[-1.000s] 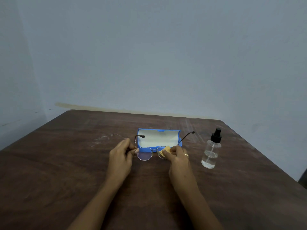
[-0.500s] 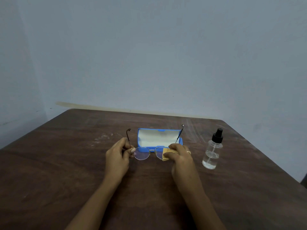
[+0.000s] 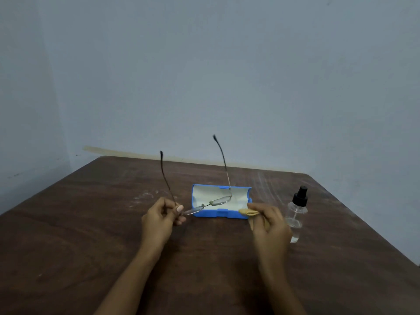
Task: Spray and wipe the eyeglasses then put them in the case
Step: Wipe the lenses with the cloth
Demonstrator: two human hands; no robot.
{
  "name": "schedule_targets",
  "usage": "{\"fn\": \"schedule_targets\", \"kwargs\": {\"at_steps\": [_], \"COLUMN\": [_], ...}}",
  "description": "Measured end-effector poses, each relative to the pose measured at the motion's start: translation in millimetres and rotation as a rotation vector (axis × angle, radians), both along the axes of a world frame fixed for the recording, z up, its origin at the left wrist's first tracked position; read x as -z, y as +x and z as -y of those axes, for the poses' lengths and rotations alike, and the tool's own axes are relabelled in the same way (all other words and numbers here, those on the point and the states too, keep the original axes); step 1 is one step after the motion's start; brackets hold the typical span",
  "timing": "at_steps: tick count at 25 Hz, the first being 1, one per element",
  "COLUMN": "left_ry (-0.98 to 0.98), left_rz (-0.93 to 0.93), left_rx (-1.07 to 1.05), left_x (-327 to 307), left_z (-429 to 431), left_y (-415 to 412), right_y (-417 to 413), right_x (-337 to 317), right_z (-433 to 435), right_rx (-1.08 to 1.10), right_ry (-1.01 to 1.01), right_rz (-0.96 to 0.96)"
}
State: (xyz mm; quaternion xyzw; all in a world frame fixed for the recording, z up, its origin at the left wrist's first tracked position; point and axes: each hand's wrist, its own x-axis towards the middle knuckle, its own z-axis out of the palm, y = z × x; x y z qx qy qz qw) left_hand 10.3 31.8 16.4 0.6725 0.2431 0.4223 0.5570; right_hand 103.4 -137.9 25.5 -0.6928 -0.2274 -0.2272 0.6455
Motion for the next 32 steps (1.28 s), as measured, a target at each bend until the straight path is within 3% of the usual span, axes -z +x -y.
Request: {"fn": "schedule_targets", "kwargs": {"at_steps": [3,6,10,14,19,22,24,28,32], "left_ry": [-0.228,-0.418,-0.680,-0.829,-0.937,-0.974,-0.977,-1.002,-1.001], "left_rz": [0.098,0.122,0.255,0.309,0.285,0.290,0.274,0.285,0.294], "left_rx": [0.153,0.304,0.391,0.445,0.459,0.456,0.464,0.481,0.521], "left_x": [-8,-16,-24,-28,-29,-28,-28,-27,-26], "left_z": [3,8,7,5,5,3,4,0,-2], "left_y": [-8,-15,-18,-21,-20,-19,-18,-18,-17], "right_y": [-5,-6,-9,-14,-19,-20,-23,-18,-12], "right_x": [-3,-2,-2,-3,-7,-11,-21,-26,-10], "right_z": [3,0,-2,-5,-18,-28,-35,-59,-79], "right_rx": [-0.291,-0.462,-0.607,-0.729,-0.723,-0.636,-0.586,-0.230,-0.101], "right_ry": [0.259,0.364,0.413,0.509,0.578,0.449,0.302,-0.126,-0.351], "right_rz": [-0.454,-0.703,-0.922,-0.930,-0.744,-0.526,-0.264,0.559,0.809]}}
